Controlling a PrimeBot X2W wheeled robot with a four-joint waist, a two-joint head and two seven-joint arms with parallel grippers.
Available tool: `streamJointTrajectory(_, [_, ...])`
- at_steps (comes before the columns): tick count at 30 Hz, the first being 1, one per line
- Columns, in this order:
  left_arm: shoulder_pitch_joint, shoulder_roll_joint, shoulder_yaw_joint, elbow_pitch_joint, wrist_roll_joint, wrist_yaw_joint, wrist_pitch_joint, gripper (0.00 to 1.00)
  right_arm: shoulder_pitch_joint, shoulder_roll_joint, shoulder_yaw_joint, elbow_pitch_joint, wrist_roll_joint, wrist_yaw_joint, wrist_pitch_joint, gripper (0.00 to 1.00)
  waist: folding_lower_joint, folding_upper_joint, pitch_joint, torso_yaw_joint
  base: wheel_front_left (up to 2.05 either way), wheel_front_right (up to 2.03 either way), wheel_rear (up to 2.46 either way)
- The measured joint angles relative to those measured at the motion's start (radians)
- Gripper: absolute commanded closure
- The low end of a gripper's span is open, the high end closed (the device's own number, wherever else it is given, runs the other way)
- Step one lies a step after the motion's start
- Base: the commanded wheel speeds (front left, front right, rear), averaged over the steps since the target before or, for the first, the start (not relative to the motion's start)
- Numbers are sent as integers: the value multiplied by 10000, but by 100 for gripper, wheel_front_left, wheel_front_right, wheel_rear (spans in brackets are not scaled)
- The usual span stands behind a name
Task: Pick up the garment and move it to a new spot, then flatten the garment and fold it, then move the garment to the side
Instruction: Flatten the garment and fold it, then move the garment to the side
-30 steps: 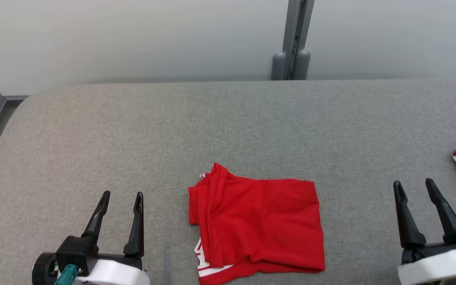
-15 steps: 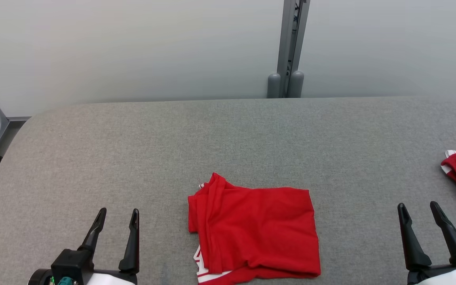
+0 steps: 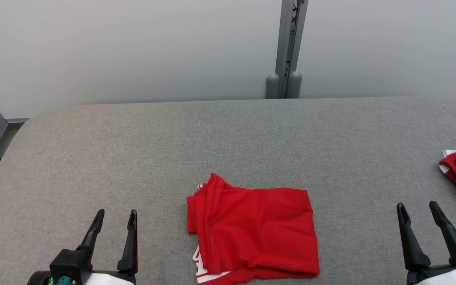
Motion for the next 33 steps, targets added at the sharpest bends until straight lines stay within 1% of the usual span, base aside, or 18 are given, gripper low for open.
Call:
streamJointTrajectory(17, [-32,25,-61,61,-86,203,-8,0,4,94,12,-82,-79,0,65,0,0,0,3,70,0,0,0])
streamJointTrajectory(23, [-199,36,-182,13,-71,232,-12,0,-5,82,-38,-15,-238,0,174,0,0,0,98,226,0,0,0])
streamJointTrajectory(28, [-661,-17,-353,-40,10,215,-94,0,-244,-31,13,598,-355,0,165,0,0,0,403,519,0,0,0])
streamJointTrajectory(33, [-1141,-184,-508,75,23,169,-280,0,-848,-178,681,1820,-176,0,92,0,0,1,855,918,0,0,0])
